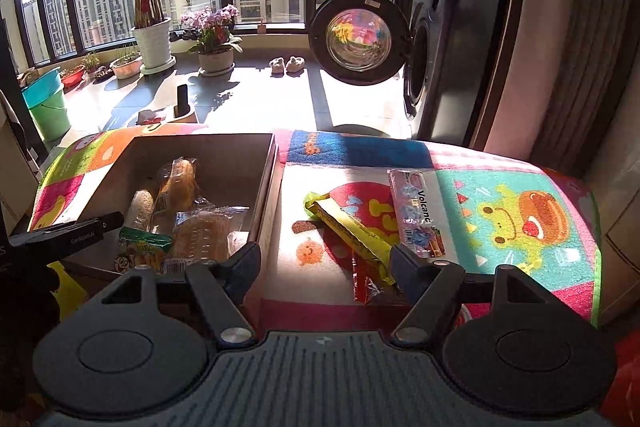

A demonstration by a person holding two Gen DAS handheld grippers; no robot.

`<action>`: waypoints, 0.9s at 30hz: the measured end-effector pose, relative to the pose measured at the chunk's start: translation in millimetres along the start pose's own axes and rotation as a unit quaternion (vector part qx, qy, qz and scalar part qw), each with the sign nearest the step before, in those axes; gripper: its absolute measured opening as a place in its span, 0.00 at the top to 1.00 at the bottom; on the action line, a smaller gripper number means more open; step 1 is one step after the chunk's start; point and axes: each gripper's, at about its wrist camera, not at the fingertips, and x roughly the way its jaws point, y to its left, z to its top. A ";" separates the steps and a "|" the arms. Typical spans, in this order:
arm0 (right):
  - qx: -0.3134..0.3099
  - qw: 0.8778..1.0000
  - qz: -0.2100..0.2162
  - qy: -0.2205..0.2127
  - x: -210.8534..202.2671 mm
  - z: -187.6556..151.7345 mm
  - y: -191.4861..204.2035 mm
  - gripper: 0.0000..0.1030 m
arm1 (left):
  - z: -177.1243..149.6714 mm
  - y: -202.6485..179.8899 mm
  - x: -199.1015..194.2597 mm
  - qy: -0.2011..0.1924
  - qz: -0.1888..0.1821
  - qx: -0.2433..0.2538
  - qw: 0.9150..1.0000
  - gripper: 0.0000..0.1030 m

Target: Organize objects

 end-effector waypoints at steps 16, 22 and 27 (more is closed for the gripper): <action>0.121 0.991 -0.049 0.042 38.3 -56.2 -107.2 0.34 | -0.2 0.2 0.0 0.000 0.000 0.000 1.000 0.84; 0.029 0.999 -0.008 0.033 76.2 -15.6 -44.3 0.34 | 0.2 0.8 -1.6 -0.001 0.001 0.002 1.000 0.85; -0.035 0.998 -0.014 0.051 124.2 14.8 3.1 0.41 | 1.7 0.8 -1.7 0.000 0.001 0.003 1.000 0.84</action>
